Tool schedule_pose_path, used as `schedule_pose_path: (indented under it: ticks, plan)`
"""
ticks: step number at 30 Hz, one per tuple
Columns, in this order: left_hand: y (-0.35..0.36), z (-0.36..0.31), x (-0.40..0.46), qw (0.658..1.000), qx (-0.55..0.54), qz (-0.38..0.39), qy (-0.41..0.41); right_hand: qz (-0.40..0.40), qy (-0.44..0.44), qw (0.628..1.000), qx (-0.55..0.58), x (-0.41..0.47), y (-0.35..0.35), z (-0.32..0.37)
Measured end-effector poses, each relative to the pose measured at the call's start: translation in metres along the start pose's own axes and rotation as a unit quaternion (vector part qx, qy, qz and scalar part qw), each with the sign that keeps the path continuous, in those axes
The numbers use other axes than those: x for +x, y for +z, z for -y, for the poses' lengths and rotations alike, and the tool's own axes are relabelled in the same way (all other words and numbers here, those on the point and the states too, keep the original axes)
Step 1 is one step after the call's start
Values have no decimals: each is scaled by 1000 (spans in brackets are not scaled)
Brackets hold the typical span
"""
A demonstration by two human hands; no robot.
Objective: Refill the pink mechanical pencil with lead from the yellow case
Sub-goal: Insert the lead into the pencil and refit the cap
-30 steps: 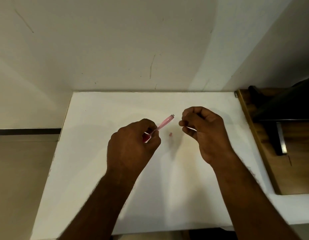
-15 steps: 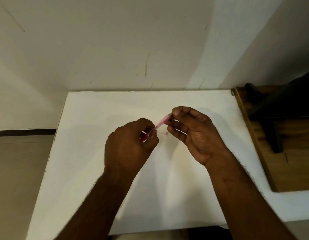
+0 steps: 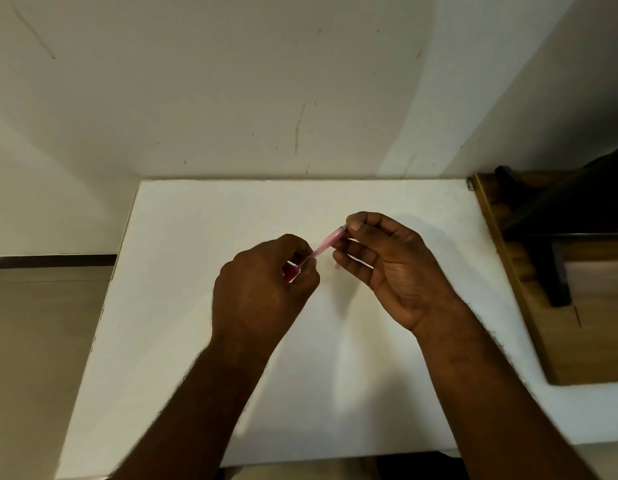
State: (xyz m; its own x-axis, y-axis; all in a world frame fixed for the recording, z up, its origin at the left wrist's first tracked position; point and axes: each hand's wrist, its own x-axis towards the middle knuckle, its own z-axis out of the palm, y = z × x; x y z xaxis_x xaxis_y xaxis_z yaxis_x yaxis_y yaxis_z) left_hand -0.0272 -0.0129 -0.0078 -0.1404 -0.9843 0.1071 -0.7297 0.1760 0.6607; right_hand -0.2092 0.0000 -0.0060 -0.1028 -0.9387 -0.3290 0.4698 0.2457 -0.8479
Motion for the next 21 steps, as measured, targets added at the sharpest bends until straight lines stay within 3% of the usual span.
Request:
schedule_pose_path:
  ticks: [12,15,16,18,20,21]
  plan:
    - [-3,2,0,999,11,29,-21,-32,-83,977,-195,-3,2,4]
    - [-5,0,1,998,-25,31,-42,-103,-122,965,-208,1,1,0]
    - [-6,-1,2,998,-35,32,-47,-152,-134,951,-235,3,-1,-3]
    - [-7,-2,2,997,-43,34,-53,-227,-148,887,-373,7,-9,-12]
    - [-8,-2,2,996,-43,41,-61,-220,-124,823,-509,7,-10,-21]
    - [-8,-2,2,996,-43,43,-65,-199,-101,811,-541,7,-9,-25]
